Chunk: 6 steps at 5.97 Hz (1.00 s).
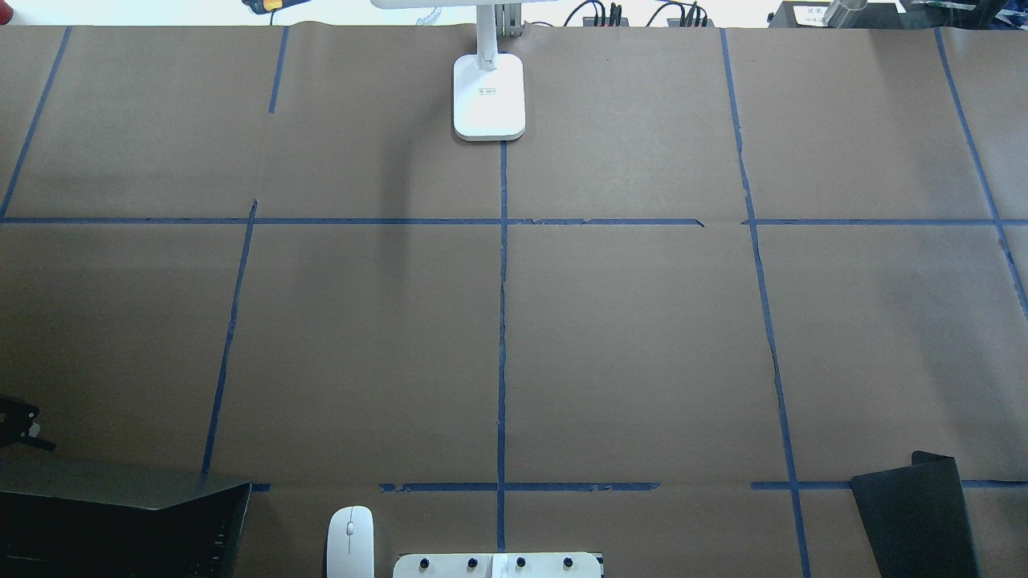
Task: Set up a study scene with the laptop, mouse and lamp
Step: 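Bring the grey laptop held in the left gripper onto the table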
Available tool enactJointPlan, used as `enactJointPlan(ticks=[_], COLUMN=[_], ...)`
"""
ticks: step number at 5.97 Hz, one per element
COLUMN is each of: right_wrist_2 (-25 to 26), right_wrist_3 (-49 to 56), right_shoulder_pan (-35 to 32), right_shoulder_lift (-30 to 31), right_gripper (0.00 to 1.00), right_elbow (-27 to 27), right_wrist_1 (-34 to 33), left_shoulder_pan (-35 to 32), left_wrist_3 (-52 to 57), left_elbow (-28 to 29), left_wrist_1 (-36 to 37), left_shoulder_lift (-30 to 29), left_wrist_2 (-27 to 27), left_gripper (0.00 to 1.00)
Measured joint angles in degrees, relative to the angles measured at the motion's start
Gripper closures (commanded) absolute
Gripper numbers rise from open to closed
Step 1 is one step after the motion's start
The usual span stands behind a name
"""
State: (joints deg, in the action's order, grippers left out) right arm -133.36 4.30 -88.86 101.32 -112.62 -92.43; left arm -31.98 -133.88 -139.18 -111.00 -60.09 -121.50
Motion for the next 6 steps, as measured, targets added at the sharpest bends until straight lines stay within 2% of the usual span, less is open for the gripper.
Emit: enactJointPlan(ticks=[1, 2, 3, 5, 6], right_wrist_2=[0.21, 0.27, 0.29, 0.3, 0.27], right_wrist_3=[0.0, 0.0, 0.0, 0.0, -0.07], right_shoulder_pan=[0.0, 0.0, 0.0, 0.04, 0.19], right_shoulder_lift=[-0.04, -0.04, 0.05, 0.21, 0.29], right_gripper=[0.0, 0.0, 0.0, 0.0, 0.0], right_elbow=[-0.01, -0.09, -0.26, -0.34, -0.19], right_wrist_1=[0.01, 0.01, 0.02, -0.02, -0.03], left_shoulder_pan=[1.33, 1.76, 1.87, 0.62, -3.53], left_wrist_3=[-1.36, -2.93, -4.34, -5.18, -5.02], left_elbow=[0.12, 0.33, 0.52, 0.39, 0.13], left_wrist_1=[0.02, 0.12, 0.24, 0.34, 0.41], left_shoulder_lift=[-0.1, -0.51, -1.23, -2.67, -3.84], left_wrist_2=[0.85, 1.47, 2.52, 4.0, 4.09], left_gripper=[0.54, 0.91, 1.0, 1.0, 1.0])
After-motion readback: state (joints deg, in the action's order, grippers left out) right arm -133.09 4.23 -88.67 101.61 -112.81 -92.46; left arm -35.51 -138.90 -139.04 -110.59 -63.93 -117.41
